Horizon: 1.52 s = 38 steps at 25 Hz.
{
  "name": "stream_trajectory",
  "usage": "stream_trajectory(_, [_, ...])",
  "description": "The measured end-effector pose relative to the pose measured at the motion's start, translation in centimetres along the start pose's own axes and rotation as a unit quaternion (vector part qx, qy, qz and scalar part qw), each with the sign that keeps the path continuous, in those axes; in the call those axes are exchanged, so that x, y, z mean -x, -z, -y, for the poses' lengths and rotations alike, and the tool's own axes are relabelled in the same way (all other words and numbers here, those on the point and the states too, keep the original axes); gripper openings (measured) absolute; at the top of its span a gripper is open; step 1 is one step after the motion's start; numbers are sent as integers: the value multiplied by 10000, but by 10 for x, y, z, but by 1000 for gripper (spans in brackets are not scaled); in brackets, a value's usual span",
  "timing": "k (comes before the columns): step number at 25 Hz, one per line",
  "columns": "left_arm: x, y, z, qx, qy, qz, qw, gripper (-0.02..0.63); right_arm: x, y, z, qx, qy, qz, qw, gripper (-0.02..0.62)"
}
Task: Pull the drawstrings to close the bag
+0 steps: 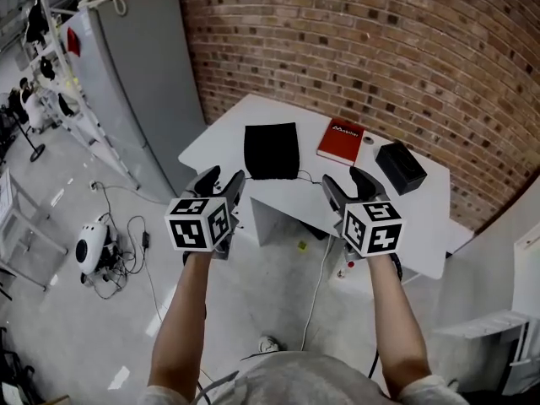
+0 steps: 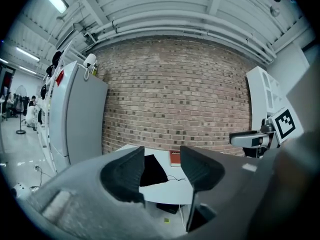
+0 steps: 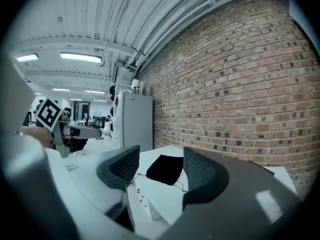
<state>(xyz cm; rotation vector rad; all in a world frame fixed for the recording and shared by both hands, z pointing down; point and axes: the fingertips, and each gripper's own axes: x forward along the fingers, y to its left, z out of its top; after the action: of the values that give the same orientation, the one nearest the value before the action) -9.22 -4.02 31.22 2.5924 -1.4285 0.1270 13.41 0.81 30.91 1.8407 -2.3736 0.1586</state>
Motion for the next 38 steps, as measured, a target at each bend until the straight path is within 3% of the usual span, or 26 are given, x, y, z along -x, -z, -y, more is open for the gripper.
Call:
stream_trajectory(7, [-13, -3, -19, -88, 197, -1, 9998, 230, -15, -4, -10, 34, 124, -25, 9999, 306])
stream_trajectory(24, [-40, 6, -37, -128, 419, -65, 9990, 230, -37, 2, -11, 140, 309, -105, 9994, 314])
stream_trajectory(38, [-122, -3, -73, -218, 236, -5, 9995, 232, -125, 6, 29, 92, 157, -57, 9998, 314])
